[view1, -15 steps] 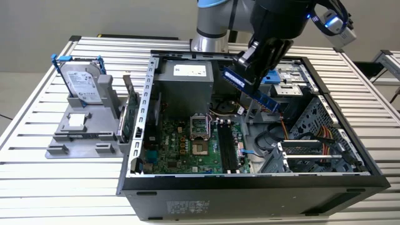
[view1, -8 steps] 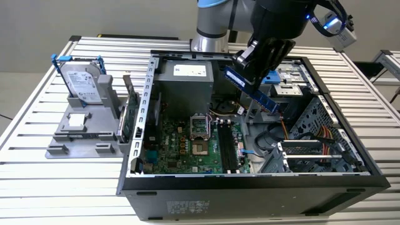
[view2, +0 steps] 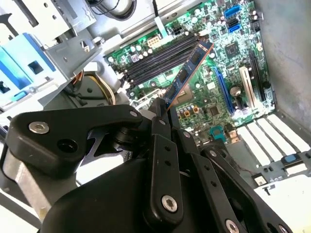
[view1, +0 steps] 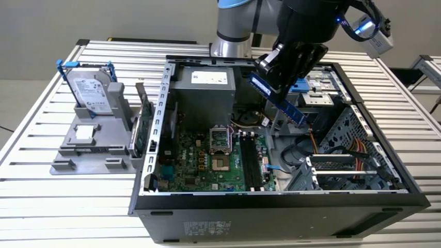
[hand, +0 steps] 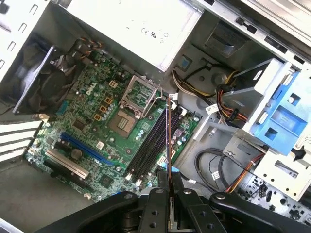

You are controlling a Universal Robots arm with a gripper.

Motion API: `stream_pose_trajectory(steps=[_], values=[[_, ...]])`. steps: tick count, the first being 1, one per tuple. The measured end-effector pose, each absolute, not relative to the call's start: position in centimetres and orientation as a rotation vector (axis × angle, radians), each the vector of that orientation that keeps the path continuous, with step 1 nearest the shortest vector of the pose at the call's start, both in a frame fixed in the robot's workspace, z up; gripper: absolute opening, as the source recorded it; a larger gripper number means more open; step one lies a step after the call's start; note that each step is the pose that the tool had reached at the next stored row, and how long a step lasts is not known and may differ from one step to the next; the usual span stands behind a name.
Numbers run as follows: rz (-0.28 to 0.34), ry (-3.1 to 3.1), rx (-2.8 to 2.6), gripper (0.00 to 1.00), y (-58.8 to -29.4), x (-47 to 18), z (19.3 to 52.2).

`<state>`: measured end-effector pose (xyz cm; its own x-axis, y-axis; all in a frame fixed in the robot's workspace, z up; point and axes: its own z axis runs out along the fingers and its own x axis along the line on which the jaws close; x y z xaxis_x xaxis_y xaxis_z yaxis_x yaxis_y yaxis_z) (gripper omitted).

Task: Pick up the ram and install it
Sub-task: 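Insert the ram into the slot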

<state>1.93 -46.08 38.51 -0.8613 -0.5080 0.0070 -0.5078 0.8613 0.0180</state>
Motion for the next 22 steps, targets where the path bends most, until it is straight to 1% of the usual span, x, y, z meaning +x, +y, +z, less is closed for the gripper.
stream_pose_trajectory(steps=[22], values=[[-0.026,-3.088,0.519,0.0,-46.08,2.07,38.5]])
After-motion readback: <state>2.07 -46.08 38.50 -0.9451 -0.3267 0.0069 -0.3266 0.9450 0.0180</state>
